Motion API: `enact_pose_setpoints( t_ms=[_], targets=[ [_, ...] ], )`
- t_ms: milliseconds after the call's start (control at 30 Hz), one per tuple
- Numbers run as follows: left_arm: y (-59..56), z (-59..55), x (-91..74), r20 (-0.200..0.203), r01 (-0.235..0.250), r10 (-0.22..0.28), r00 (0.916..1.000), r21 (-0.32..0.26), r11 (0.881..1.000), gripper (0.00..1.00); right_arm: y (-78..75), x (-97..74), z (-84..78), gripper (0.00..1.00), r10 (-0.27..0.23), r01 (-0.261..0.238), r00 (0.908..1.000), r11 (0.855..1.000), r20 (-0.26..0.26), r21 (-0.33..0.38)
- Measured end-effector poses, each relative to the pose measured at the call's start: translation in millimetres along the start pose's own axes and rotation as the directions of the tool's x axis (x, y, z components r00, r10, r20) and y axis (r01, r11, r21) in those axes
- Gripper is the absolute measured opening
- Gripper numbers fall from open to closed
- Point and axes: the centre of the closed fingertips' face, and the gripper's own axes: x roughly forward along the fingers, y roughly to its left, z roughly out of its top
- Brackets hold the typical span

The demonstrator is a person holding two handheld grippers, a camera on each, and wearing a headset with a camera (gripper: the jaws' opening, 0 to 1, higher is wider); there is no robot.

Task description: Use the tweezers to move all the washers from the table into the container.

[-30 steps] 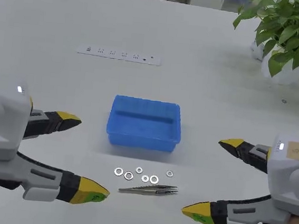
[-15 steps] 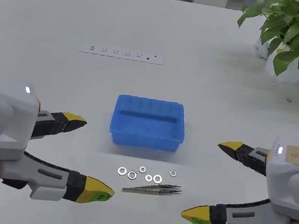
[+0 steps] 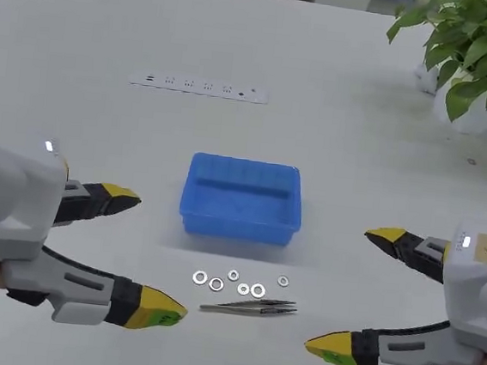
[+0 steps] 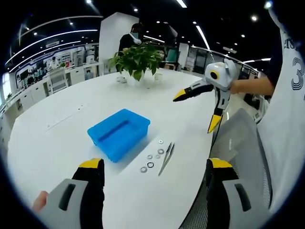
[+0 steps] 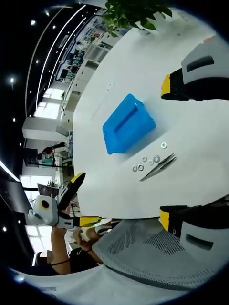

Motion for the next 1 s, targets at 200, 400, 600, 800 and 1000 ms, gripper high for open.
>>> enact_pose_setpoints(
  t_ms=[200,400,600,800,1000],
  targets=[
    [1.8,-0.8,-1.1,-0.001,-0.003,0.003,1.0000,0.003,1.000,0.93,-0.2,0.0,4.0,0.92,0.000,0.000,1.0000,1.000,0.004,-0.008],
    [0.7,-3.2,-1.2,-0.001,-0.001,0.001,1.0000,-0.003,1.000,0.93,-1.3,-3.2,3.7,0.92,-0.009,0.009,1.0000,1.000,-0.002,-0.012],
    [-2.5,-4.2,-0.6,0.006,0.004,-0.004,1.0000,-0.017,1.000,0.93,-0.4,-6.1,8.3,0.92,-0.017,0.017,0.9998,1.000,0.009,-0.006],
    [-3.1,-8.9,1.1,-0.020,0.002,-0.002,0.9998,-0.009,1.000,0.93,-0.7,-7.0,7.5,0.92,-0.018,0.018,0.9998,1.000,-0.003,-0.020],
    [-4.8,-5.3,3.5,-0.008,0.004,-0.004,1.0000,-0.012,1.000,0.93,0.2,-6.8,10.7,0.92,-0.018,0.018,0.9998,0.999,-0.007,-0.039]
  ],
)
